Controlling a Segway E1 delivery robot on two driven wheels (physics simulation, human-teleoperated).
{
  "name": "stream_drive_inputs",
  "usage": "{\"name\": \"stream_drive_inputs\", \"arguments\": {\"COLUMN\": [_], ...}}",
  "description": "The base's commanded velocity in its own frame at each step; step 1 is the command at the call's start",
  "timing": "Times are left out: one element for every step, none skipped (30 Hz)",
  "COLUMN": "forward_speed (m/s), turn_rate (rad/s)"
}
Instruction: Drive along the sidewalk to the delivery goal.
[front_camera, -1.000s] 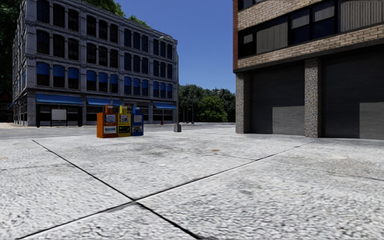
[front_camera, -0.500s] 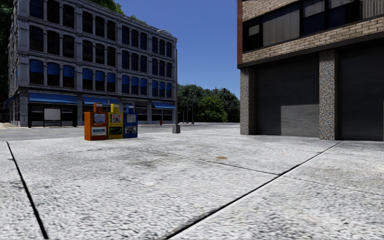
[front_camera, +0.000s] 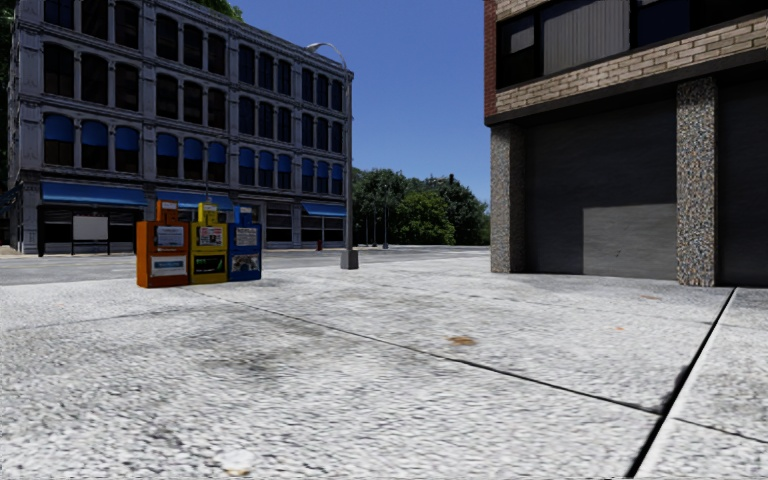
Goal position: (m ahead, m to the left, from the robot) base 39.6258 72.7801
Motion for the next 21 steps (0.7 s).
{"name": "stream_drive_inputs", "arguments": {"forward_speed": [2.00, 2.00, 2.00, 2.00, 2.00, 2.00, 2.00, 2.00, 2.00, 2.00, 2.00, 2.00, 2.00, 2.00, 2.00, 2.00, 2.00, 2.00, 2.00, 2.00, 2.00], "turn_rate": [0.00, 0.00, 0.00, 0.00, 0.00, 0.00, 0.00, 0.00, 0.00, 0.00, 0.00, 0.00, 0.00, 0.00, 0.00, 0.00, 0.00, 0.00, 0.00, 0.00, 0.00]}}
